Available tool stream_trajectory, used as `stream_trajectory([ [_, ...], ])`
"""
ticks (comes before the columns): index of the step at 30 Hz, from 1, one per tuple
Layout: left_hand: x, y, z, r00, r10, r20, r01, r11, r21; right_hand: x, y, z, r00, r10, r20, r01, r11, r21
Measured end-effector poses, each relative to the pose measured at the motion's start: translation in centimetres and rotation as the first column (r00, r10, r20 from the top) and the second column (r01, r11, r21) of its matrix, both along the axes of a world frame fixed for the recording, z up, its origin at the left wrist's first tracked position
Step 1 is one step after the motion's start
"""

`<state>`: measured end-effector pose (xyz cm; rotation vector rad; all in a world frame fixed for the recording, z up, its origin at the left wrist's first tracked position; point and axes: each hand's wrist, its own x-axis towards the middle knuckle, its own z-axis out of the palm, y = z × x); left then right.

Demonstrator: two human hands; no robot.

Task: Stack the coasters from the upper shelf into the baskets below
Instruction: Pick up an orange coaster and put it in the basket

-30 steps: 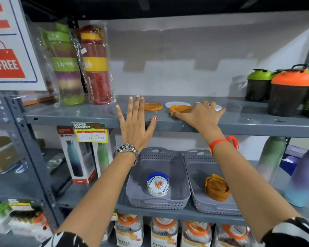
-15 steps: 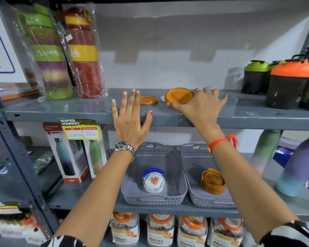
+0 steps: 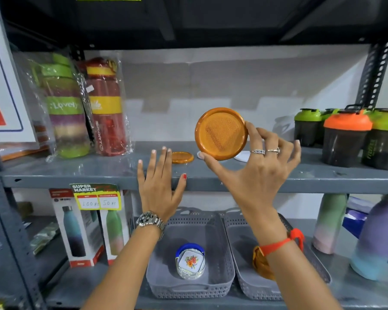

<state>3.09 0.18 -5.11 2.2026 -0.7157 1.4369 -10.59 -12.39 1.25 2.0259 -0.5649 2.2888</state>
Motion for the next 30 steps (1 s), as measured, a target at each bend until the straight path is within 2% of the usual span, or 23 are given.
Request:
stream_trajectory([
  [4, 0.0, 0.0, 0.0, 1.0, 0.005, -0.005, -0.005, 1.0, 0.006, -0.7, 0.2, 0.4, 1.0, 0.023, -0.008, -0.023, 0.999, 0.028],
  [10, -0.2, 0.0, 0.0, 1.0, 0.0, 0.017, 0.0, 1.0, 0.0, -1.9, -0.1, -1.1, 0.977, 0.147, -0.156, -0.111, 0.969, 0.221],
  [14, 0.0, 0.0, -0.3, 1.0, 0.002, 0.021, -0.003, 1.0, 0.003, -3.0, 0.1, -4.2, 0.955, 0.235, -0.182, -0.173, 0.937, 0.303],
  [18, 0.4, 0.1, -0.6, 0.997, -0.023, 0.074, 0.023, 1.0, -0.001, -3.8, 0.0, -9.1, 0.921, 0.323, -0.216, -0.253, 0.92, 0.3],
  [22, 0.8, 0.0, -0.8, 0.991, -0.04, 0.129, 0.042, 0.999, -0.016, -3.7, -1.7, -15.0, 0.894, 0.257, -0.367, -0.132, 0.934, 0.332],
  [24, 0.9, -0.1, -0.9, 0.988, -0.043, 0.145, 0.047, 0.999, -0.024, -3.5, -3.3, -17.5, 0.849, 0.196, -0.49, -0.003, 0.93, 0.367],
  [27, 1.1, -0.2, -1.0, 0.986, -0.037, 0.163, 0.044, 0.998, -0.035, -3.0, -6.7, -20.0, 0.717, 0.118, -0.687, 0.244, 0.881, 0.406],
  [30, 1.3, -0.1, -1.2, 0.983, -0.047, 0.177, 0.053, 0.998, -0.032, -2.4, -10.3, -21.4, 0.541, 0.14, -0.829, 0.47, 0.768, 0.436],
])
